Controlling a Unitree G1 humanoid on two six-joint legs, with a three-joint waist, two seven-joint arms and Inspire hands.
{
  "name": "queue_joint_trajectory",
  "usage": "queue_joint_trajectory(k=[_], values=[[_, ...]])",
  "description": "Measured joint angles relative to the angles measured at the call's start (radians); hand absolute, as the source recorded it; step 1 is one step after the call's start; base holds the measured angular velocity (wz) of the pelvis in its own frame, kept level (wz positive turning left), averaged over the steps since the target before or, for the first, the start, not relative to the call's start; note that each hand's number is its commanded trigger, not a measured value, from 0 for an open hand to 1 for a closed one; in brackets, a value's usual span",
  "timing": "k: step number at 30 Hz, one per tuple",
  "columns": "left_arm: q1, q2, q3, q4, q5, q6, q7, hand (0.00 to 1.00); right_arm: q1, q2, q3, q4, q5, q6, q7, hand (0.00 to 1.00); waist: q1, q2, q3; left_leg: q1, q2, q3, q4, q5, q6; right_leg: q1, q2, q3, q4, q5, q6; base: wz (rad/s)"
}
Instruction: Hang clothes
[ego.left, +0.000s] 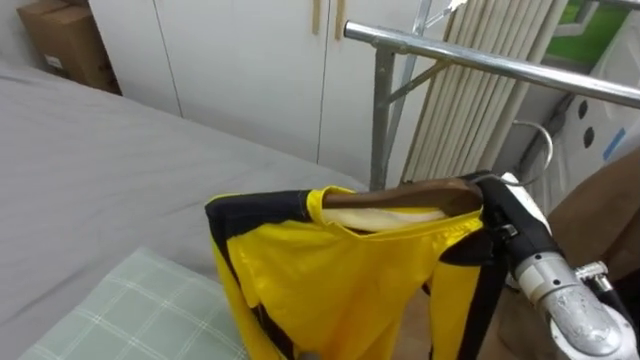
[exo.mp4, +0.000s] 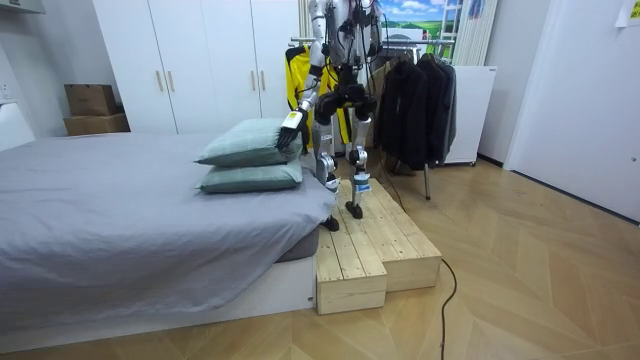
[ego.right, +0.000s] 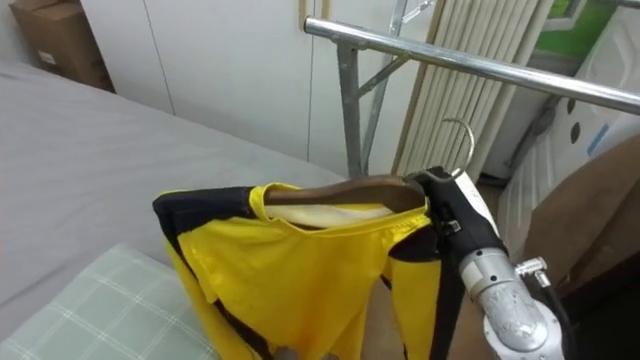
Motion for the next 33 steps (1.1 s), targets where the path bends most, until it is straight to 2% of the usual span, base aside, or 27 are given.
queue_joint_trajectory(k=[2, 6, 14, 24, 31, 33], values=[[0.001, 0.0, 0.0, -0.01, 0.004, 0.0, 0.0, 0.0, -0.007, -0.017, -0.001, 0.006, 0.035, 0.0, -0.001, 1.0, 0.013, -0.001, -0.0004, 0.0, -0.002, 0.0, -0.001, 0.001, 0.001, 0.001, 0.0, -0.007, -0.001, 0.0, 0.0, 0.0], [0.035, -0.001, 0.0, -0.061, 0.007, 0.0, -0.004, 0.0, -0.067, -0.02, -0.004, 0.091, 0.078, 0.002, -0.004, 1.0, 0.017, -0.008, -0.0012, 0.004, -0.003, -0.004, -0.002, 0.0, 0.002, 0.012, -0.003, -0.011, -0.013, 0.0, 0.0, 0.04], [0.085, -0.004, 0.0, -0.134, 0.01, 0.0, -0.041, 0.0, -0.106, -0.041, -0.007, 0.119, 0.082, 0.009, -0.023, 1.0, 0.04, -0.012, -0.0015, 0.016, -0.006, -0.013, -0.008, 0.001, 0.002, 0.03, -0.005, -0.013, -0.016, -0.004, 0.005, 0.02], [0.096, 0.014, -0.001, -0.136, 0.072, -0.003, -0.108, 0.0, -0.166, -0.076, -0.012, 0.245, 0.111, 0.009, -0.045, 1.0, 0.043, -0.018, 0.0007, 0.02, -0.013, -0.06, -0.009, 0.001, 0.002, 0.052, -0.015, -0.065, -0.02, -0.015, 0.01, 0.13], [0.097, 0.014, 0.001, -0.137, 0.099, -0.003, -0.13, 0.0, -0.206, -0.092, -0.028, 0.338, 0.136, 0.01, -0.064, 1.0, 0.043, -0.017, 0.0004, 0.012, -0.019, -0.067, -0.009, 0.004, 0.006, 0.054, -0.018, -0.073, -0.021, -0.015, 0.01, 0.04], [0.096, 0.016, 0.001, -0.137, 0.112, -0.003, -0.137, 0.0, -0.212, -0.094, -0.042, 0.359, 0.135, 0.01, -0.069, 1.0, 0.039, -0.019, -0.001, 0.008, -0.023, -0.076, -0.009, 0.005, 0.009, 0.054, -0.027, -0.084, -0.02, -0.017, 0.012, 0.12]])
